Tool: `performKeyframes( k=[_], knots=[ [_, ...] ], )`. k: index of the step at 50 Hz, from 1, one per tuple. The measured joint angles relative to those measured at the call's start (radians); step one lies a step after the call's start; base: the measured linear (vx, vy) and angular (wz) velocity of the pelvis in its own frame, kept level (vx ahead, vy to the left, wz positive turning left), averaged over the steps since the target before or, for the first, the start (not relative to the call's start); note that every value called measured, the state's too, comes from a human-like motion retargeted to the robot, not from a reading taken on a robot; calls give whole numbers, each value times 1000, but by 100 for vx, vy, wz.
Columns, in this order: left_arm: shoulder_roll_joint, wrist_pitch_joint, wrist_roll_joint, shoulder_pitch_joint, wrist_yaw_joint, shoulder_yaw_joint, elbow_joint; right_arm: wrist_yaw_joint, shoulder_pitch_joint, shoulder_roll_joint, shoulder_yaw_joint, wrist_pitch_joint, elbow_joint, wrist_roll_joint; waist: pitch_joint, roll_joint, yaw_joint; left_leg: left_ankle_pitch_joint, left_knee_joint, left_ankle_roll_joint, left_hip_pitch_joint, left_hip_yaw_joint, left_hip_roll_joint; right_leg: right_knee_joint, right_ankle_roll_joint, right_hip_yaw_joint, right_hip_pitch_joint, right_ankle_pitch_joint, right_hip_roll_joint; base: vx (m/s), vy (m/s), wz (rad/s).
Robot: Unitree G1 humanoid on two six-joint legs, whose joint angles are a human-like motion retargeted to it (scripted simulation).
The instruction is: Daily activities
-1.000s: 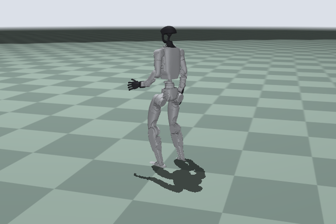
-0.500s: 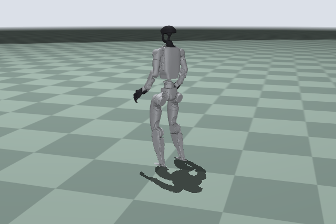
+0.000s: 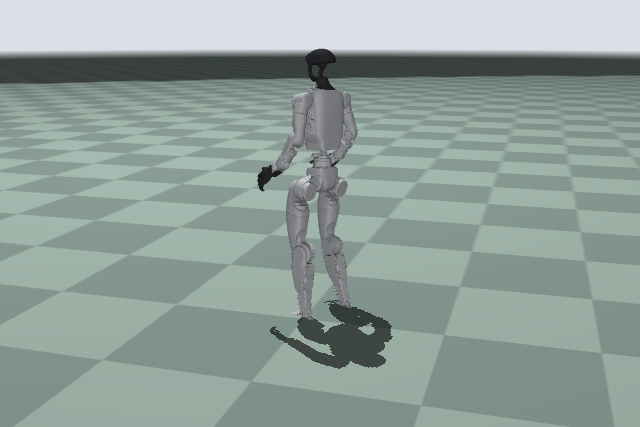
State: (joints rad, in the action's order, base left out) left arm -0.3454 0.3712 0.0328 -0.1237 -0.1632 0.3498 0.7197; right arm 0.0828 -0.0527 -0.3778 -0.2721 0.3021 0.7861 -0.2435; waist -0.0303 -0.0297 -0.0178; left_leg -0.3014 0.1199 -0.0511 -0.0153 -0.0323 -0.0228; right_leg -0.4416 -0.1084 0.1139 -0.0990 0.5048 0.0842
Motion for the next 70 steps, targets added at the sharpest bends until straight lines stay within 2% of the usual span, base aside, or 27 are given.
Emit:
performKeyframes(
  k=[3,5,7,17,38,40,47,53,60,70],
  knots=[
    [-9,5,-7,-6,-10,-5,-43,7,3,8,-2,0,-12,17,-5,0,-11,6,-1,-6,6,-10,9,9,2,7,12,-1,-8,-3,-9,6],
    [16,9,-24,-50,-25,4,-68,21,-31,40,-14,1,-12,42,-28,-16,-19,10,53,-4,14,-11,-11,-82,0,4,7,23,19,-10,-9,5],
    [-16,9,-29,-24,-27,-11,-100,23,2,22,-7,-3,-20,54,-21,-16,-26,-10,43,-11,6,-24,-1,-41,0,13,15,30,4,6,-10,15],
    [-13,-16,-71,-49,-16,-33,-190,35,48,48,11,-35,70,122,-41,5,-75,-27,116,-41,-30,-83,57,59,13,55,71,-19,-65,-2,-9,12],
    [-41,-26,-118,-26,29,-29,-280,-25,96,79,41,-79,235,115,-40,66,-146,-68,294,-93,-172,-169,134,305,12,82,125,-178,-183,-2,-2,2],
    [-17,-22,-136,-56,20,-16,-303,-29,62,101,26,-81,241,126,-47,98,-149,-103,424,-94,-219,-184,147,294,12,83,134,-203,-208,-12,5,-19],
    [-68,-29,-139,9,9,-45,-342,-74,103,47,-1,-100,253,146,-24,105,-152,-115,394,-96,-251,-167,165,393,2,59,117,-247,-217,0,3,-21],
    [-85,-51,-140,-1,6,-42,-259,-80,77,36,-24,-109,277,180,-18,125,-144,-153,458,-82,-283,-154,195,438,-10,38,114,-279,-222,0,9,-23],
    [-79,-93,-119,-65,52,-23,-59,-62,29,15,-11,-108,262,200,-10,155,-128,-222,525,-71,-298,-152,227,455,-26,0,109,-294,-229,2,15,-31],
    [-11,-140,-55,-121,157,-32,257,-60,-46,-2,73,-132,288,156,9,167,-81,-302,486,-41,-271,-104,193,412,-61,-42,70,-270,-173,2,22,-18]
  ],
)
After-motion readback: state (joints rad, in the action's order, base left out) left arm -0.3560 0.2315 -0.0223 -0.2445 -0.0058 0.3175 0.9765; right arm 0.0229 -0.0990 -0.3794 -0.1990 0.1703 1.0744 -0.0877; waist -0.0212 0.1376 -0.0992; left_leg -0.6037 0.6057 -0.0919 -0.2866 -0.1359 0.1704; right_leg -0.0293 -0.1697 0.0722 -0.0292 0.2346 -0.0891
